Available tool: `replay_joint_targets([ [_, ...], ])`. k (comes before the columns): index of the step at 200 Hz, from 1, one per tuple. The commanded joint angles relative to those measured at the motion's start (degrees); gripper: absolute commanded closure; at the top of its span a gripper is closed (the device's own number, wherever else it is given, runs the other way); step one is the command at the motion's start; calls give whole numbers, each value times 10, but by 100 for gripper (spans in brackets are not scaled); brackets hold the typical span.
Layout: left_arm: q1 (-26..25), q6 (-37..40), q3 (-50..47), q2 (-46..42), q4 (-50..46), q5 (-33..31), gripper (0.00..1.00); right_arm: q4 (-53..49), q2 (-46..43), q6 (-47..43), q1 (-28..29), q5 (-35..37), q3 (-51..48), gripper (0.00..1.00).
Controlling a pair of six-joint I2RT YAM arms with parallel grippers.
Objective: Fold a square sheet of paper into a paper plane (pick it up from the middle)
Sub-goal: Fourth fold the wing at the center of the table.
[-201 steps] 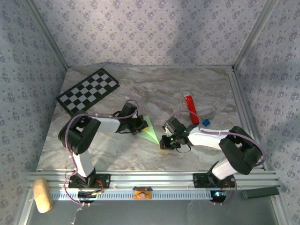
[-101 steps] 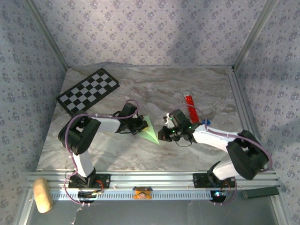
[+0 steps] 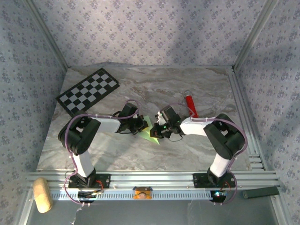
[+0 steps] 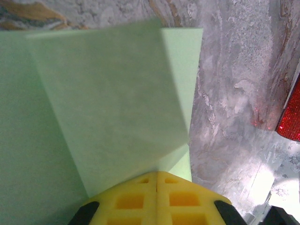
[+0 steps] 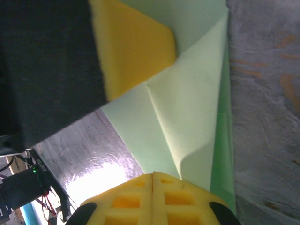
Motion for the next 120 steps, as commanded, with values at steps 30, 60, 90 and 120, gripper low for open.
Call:
replay_joint_targets([
  [30,-3,17,1,-2,-61,-30,97,19,13,8,-5,-16,-26,95],
  [60,0,18,2,-3,-61,-30,97,40,7,22,-5,-9,-59,95],
  [90,4,23,8,-5,-63,-27,96,55,3,31,-5,-10,-82,95],
  [120,12,34,24,-18,-62,-14,93,75,1,46,-4,-8,-100,96],
])
